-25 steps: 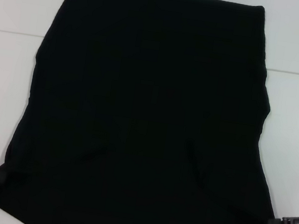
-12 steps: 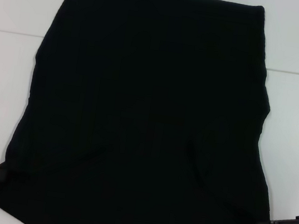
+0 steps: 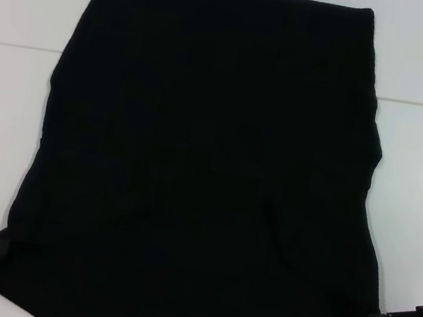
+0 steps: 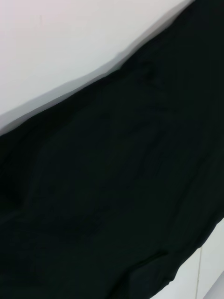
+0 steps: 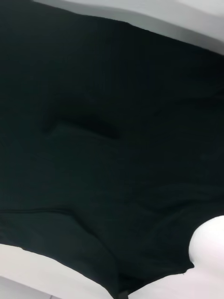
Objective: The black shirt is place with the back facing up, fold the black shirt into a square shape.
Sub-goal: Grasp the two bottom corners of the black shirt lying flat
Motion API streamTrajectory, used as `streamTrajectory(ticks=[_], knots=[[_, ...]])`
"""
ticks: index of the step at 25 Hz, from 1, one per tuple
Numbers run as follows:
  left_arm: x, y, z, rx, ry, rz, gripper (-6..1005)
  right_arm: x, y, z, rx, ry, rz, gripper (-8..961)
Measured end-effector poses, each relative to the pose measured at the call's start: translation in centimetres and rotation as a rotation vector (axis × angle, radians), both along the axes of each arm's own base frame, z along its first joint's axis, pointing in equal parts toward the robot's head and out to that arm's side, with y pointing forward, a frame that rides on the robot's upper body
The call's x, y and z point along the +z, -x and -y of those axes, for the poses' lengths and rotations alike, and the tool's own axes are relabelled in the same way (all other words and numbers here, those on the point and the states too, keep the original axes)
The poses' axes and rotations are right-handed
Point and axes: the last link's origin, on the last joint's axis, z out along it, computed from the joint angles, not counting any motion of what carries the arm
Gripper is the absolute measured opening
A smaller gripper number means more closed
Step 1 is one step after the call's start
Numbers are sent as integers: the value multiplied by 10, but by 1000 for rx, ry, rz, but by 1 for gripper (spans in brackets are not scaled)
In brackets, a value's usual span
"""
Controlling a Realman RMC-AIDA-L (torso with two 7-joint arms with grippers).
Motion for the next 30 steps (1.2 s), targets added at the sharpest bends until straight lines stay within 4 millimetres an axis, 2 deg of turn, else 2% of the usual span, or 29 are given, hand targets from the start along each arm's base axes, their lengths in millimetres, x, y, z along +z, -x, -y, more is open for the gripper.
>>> streamTrajectory(ticks=[3,14,21,30], knots=[[0,0,0,1,-1,1,22,1,-2,1,0,-9,-4,232],[0,1,4,17,-2,22,23,8,-14,13,14,-85,-48,74],[5,3,19,35,-16,81,23,14,-23,34,59,-129,-111,74],[2,3,45,45,65,127,23,25,-39,79,102,-138,-170,74]])
